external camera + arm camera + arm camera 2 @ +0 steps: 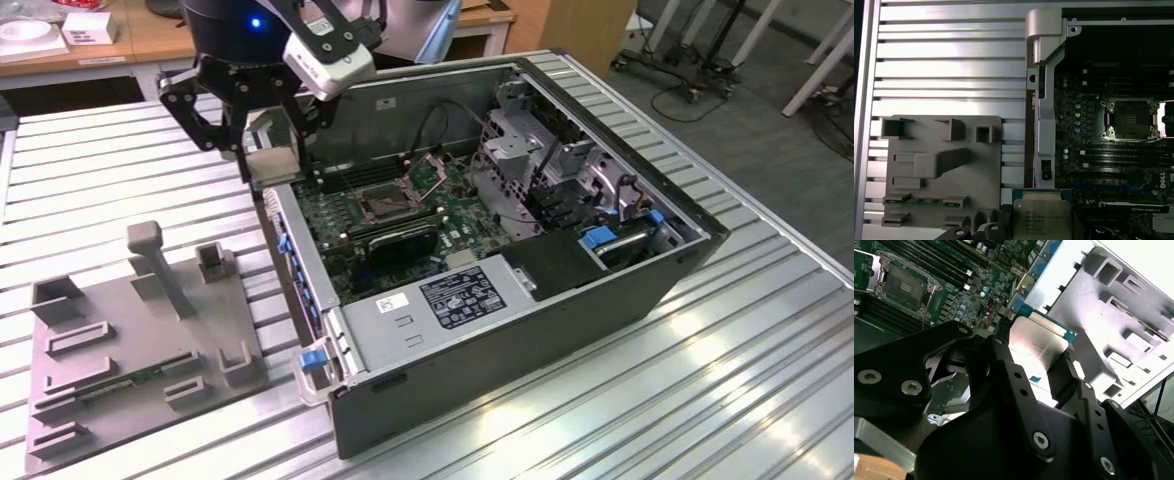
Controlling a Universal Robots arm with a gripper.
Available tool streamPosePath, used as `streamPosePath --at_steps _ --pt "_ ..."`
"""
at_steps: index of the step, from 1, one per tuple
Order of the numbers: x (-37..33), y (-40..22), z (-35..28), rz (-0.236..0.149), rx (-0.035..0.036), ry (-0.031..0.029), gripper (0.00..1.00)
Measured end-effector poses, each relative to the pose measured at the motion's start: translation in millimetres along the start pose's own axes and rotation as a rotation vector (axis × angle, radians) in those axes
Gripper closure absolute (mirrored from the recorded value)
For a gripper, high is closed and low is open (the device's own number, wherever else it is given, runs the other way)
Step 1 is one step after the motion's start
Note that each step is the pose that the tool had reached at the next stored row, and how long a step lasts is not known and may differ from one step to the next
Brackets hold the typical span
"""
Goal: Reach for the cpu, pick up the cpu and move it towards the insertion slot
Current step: 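Pick up the cpu and move it towards the insertion slot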
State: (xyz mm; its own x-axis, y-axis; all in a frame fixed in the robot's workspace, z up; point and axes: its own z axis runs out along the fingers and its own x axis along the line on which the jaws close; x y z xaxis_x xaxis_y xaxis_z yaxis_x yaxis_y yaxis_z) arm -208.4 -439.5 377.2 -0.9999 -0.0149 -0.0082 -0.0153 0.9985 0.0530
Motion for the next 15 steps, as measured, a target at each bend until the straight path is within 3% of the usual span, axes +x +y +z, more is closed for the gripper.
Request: streamPosePath --at_steps 15 --pt "-6.4 -0.2 2.2 0.0 -0.0001 -0.0001 0.46"
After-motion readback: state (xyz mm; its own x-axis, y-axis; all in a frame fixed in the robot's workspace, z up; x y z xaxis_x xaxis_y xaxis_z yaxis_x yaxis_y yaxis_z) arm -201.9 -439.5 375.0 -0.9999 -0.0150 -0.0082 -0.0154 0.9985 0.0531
